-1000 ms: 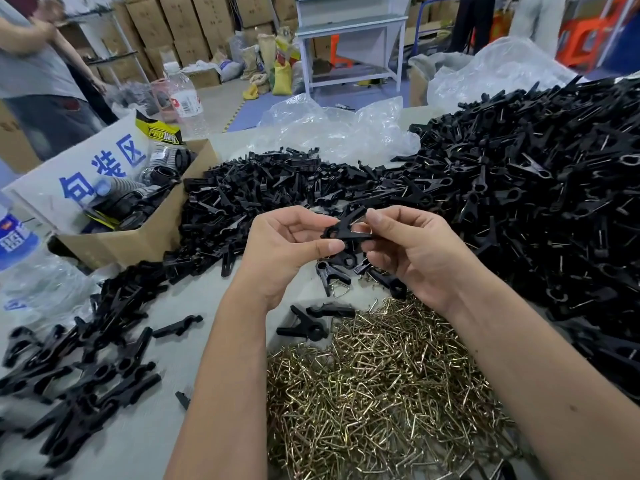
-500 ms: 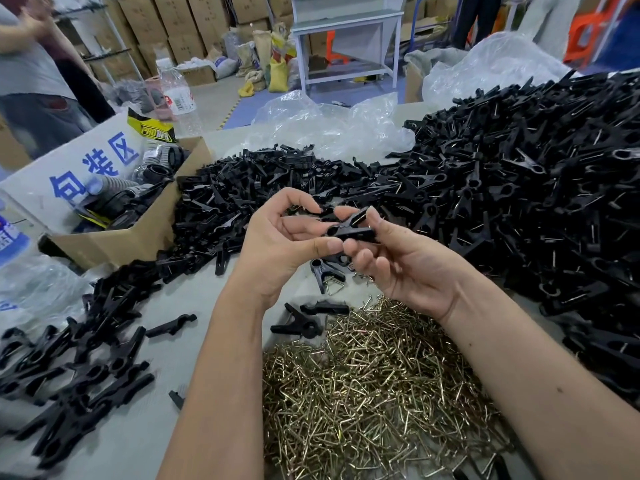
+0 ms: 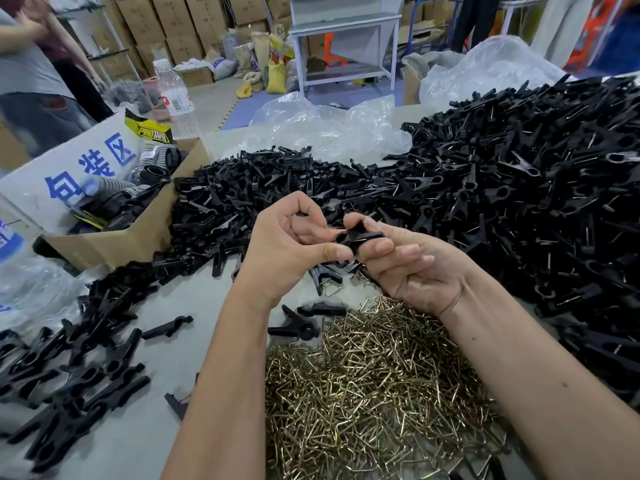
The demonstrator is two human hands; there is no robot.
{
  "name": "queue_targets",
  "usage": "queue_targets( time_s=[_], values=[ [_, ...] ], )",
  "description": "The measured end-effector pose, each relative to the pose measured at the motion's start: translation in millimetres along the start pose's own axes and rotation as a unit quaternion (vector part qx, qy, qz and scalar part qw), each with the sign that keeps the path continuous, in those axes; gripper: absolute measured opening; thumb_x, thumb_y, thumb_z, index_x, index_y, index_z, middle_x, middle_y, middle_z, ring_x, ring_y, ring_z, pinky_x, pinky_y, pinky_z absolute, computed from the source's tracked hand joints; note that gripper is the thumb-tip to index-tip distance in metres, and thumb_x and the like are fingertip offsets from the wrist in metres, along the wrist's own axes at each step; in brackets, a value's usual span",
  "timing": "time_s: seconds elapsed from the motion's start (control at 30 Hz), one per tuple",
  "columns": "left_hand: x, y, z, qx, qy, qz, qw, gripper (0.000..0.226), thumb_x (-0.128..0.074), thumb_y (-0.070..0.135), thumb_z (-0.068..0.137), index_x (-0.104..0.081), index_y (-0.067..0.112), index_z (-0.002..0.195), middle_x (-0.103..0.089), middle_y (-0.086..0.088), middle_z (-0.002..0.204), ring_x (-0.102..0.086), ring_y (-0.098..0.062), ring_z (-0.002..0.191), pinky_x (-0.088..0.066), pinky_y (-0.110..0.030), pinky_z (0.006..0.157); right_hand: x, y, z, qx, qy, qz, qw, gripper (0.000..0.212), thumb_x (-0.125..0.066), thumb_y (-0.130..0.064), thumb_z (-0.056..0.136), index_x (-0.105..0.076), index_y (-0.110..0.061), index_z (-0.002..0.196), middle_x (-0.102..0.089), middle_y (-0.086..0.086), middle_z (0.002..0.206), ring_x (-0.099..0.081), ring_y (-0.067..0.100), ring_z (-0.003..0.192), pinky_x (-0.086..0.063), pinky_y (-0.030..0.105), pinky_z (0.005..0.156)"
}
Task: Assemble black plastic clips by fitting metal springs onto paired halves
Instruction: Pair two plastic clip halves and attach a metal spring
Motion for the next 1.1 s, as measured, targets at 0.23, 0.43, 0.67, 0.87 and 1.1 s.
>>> queue_targets(
  time_s=[0.23,0.43,0.67,0.87,1.1],
  values=[
    [11.7,-11.9,3.6,0.026,0.058,0.187,0.980,0.037,-0.095,0.014,0.070,-0.066,0.020,0.092,-0.079,0.006,0.098,-0.073,-0.015,0.101,-0.059,-0.040,0.089,1.0,0.3,10.6,0.196,0.107,-0.258,0.940,0.025,-0.063,-0.019,0.096,-0.077,-0.015,0.116,-0.055,0.003,0.065,-0.045,0.005,0.042,-0.033,0.012,0.032],
    [30.6,-32.5,4.0,0.195,0.110,0.522,0.823,0.047,-0.066,0.050,0.096,-0.051,0.051,0.140,-0.026,0.007,0.168,-0.010,-0.032,0.156,-0.015,-0.060,0.121,11.4,-0.4,17.1,0.371,0.301,-0.477,0.737,0.047,-0.060,-0.006,0.104,-0.059,-0.030,0.145,-0.072,0.007,0.084,-0.065,0.014,0.061,-0.053,0.022,0.054],
    [30.8,-32.6,3.7,0.163,0.092,0.490,0.851,0.045,-0.081,0.041,0.087,-0.058,0.049,0.125,-0.061,0.015,0.130,-0.031,-0.026,0.139,-0.034,-0.050,0.106,7.0,9.8,19.4,0.388,0.318,-0.575,0.647,0.054,-0.060,-0.001,0.101,-0.052,-0.024,0.150,-0.069,0.001,0.098,-0.075,0.016,0.075,-0.062,0.029,0.062],
    [29.1,-23.2,2.8,0.112,0.096,0.421,0.895,0.038,-0.096,0.031,0.069,-0.066,0.046,0.088,-0.066,0.013,0.101,-0.060,-0.016,0.107,-0.046,-0.033,0.087,3.1,14.2,17.1,0.419,0.340,-0.609,0.581,0.030,-0.065,-0.004,0.098,-0.071,-0.021,0.122,-0.069,-0.004,0.084,-0.071,0.016,0.064,-0.061,0.040,0.056],
    [24.6,-9.9,6.0,0.000,0.107,0.266,0.958,0.035,-0.096,0.027,0.069,-0.071,0.047,0.084,-0.073,0.024,0.089,-0.064,0.011,0.094,-0.045,-0.008,0.083,-0.1,16.4,17.2,0.420,0.313,-0.649,0.552,0.020,-0.071,-0.012,0.096,-0.076,-0.021,0.114,-0.071,-0.008,0.086,-0.069,0.012,0.066,-0.061,0.034,0.064]
  ],
)
Point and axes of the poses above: each hand's wrist, its own z-axis towards the middle knuckle, its own x-axis out of the back of the hand, y = z × x, the point moved 1 cm from there along z, towards the middle knuckle
